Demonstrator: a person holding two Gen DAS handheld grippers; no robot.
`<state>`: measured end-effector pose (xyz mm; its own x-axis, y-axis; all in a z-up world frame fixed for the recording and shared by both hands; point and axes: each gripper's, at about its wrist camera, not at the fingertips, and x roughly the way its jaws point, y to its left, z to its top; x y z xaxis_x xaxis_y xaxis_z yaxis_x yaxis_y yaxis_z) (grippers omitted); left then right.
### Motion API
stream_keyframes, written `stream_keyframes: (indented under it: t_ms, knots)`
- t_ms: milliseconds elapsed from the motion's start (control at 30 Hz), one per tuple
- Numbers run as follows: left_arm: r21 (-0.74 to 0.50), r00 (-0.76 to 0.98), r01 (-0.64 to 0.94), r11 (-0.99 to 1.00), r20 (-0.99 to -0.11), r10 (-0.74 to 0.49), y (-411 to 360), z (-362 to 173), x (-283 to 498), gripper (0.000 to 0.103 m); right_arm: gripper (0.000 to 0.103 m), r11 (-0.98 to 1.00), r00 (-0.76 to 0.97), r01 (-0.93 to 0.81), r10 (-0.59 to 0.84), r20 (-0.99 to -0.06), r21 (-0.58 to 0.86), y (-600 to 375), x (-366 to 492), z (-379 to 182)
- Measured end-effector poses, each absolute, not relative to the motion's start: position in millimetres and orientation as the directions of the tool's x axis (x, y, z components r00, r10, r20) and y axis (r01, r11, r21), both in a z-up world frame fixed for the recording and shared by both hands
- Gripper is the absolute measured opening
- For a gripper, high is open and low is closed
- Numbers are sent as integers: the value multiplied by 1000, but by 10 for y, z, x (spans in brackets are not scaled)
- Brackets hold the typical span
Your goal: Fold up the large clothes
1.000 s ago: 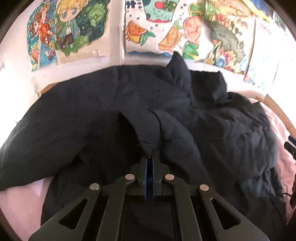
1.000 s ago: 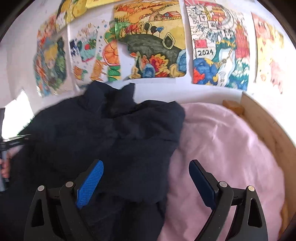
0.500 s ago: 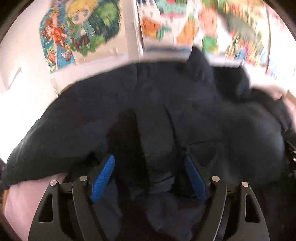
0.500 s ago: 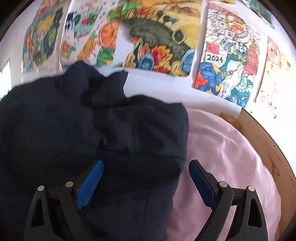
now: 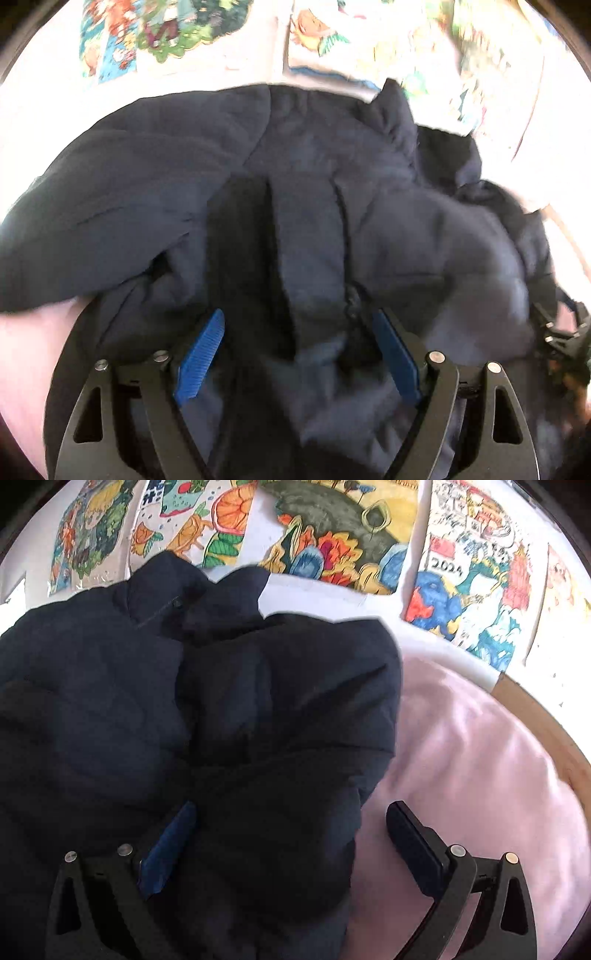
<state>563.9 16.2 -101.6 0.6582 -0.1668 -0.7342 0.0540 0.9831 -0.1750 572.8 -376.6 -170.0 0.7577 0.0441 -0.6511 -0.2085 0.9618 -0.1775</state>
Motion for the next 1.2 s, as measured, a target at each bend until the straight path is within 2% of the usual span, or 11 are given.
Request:
stream_keyframes:
  t_ms: [133, 333, 433, 533, 633, 700, 833, 1000, 1100, 1133, 1200]
  knots:
    - [-283, 689, 49, 958, -685, -237, 468, -797, 5256, 82, 103, 936, 800, -273, 92, -593, -223, -3718, 5427, -1334]
    - [-392, 751, -124, 911, -637, -172, 1197, -573, 4769, 87, 103, 887, 781, -417, 238, -577, -199, -3469, 5025, -894]
    - [-438, 773, -251, 863, -627, -94, 1680, -558, 4552, 93, 103, 852, 743, -495, 314, -591, -170, -3252, 4910, -752]
    - [-487, 774, -371, 790, -633, -27, 2133, -669, 4409, 94, 103, 832, 688, -546, 379, -618, -98, -3075, 4887, -699]
    - [-588, 780, -412, 696, -622, -64, 2514, -773, 4374, 94, 103, 815, 647, -577, 412, -642, -59, -2944, 4871, -711]
    - [-682, 812, -407, 608, -575, -101, 2764, -825, 4325, 95, 103, 810, 634, -585, 416, -652, -52, -2906, 4868, -733]
    - [-775, 857, -424, 469, -511, -70, 3158, -873, 4238, 97, 103, 812, 611, -583, 417, -673, -27, -2894, 4896, -795]
    - [-776, 831, -527, 348, -556, 17, 3451, -1000, 4260, 97, 103, 823, 592, -568, 417, -689, 11, -2949, 4932, -835]
    - [-754, 813, -554, 353, -581, 37, 3480, -993, 4273, 97, 103, 827, 585, -561, 420, -694, 27, -2980, 4935, -845]
    - [-735, 807, -561, 380, -589, 53, 3443, -951, 4309, 94, 103, 828, 584, -560, 421, -694, 31, -2992, 4936, -845]
    - [-685, 794, -577, 445, -599, 107, 3377, -855, 4297, 80, 103, 830, 589, -557, 417, -692, 26, -3011, 4939, -836]
